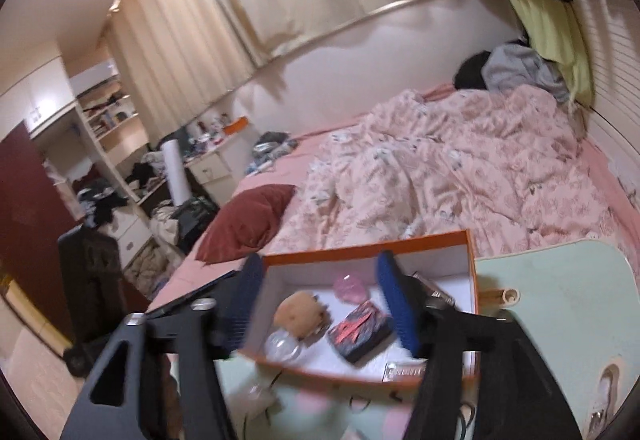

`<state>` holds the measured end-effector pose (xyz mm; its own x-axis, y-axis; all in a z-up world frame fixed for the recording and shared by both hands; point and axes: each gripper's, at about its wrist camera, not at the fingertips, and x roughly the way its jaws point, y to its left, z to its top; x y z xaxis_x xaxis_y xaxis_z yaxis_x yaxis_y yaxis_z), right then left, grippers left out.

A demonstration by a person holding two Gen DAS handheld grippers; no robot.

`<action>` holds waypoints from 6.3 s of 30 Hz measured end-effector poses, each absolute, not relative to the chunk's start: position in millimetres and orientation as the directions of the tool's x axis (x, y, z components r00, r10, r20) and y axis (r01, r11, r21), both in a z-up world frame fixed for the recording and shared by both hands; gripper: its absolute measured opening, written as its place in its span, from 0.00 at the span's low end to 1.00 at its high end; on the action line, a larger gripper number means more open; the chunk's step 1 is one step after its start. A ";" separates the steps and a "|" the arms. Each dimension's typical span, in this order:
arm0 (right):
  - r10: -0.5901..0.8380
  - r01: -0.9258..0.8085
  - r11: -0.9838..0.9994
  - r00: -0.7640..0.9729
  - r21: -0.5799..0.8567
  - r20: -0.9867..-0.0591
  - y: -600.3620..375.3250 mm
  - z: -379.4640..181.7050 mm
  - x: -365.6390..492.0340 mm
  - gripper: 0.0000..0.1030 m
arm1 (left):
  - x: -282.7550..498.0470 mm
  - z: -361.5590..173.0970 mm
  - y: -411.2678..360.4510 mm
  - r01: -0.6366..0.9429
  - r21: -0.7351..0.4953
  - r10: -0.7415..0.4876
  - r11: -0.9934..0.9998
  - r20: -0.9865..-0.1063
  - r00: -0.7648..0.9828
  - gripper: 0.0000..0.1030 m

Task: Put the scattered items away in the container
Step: 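Grasp the clear plastic bag with the left tool while the right grasps the white tube, then lower the plastic bag and white tube into the orange box with both tools, then reach the left tool to the silver keychain while the right tool reaches the figurine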

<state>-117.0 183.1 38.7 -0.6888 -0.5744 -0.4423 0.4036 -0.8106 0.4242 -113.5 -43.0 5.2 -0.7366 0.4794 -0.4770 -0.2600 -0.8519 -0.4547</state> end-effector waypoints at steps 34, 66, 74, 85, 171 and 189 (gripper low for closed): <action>-0.341 0.408 -0.907 -0.556 0.109 -0.758 190.1 -68.1 -34.8 0.42 | -36.1 -71.3 -19.9 -0.185 -0.231 0.295 -0.955 -0.714 -0.635 0.53; -0.245 0.380 -0.925 -0.620 -0.012 -0.746 170.2 -75.2 -36.5 0.45 | -44.7 -80.5 0.0 -0.150 -0.102 0.174 -0.983 -0.760 -0.626 0.79; -0.251 0.378 -0.926 -0.631 -0.008 -0.734 169.3 -74.9 -33.8 0.20 | -34.8 -72.6 -7.1 -0.137 -0.126 0.186 -0.983 -0.705 -0.684 0.28; -0.403 0.357 -0.909 -0.626 0.215 -0.667 188.4 -60.3 -33.1 0.18 | -19.1 -58.9 -9.2 -0.172 -0.114 0.206 -0.978 -0.607 -0.768 0.28; -0.494 0.345 -0.852 -0.780 0.395 -0.383 198.9 22.7 -68.7 0.39 | -82.8 -22.2 -26.0 -0.224 -0.323 0.363 -0.919 -0.477 -0.801 0.57; -0.556 0.417 -0.830 -0.574 0.369 -0.601 196.1 -35.3 -30.0 0.39 | -1.2 -52.2 16.6 -0.348 -0.261 0.432 -0.900 -0.635 -0.640 0.57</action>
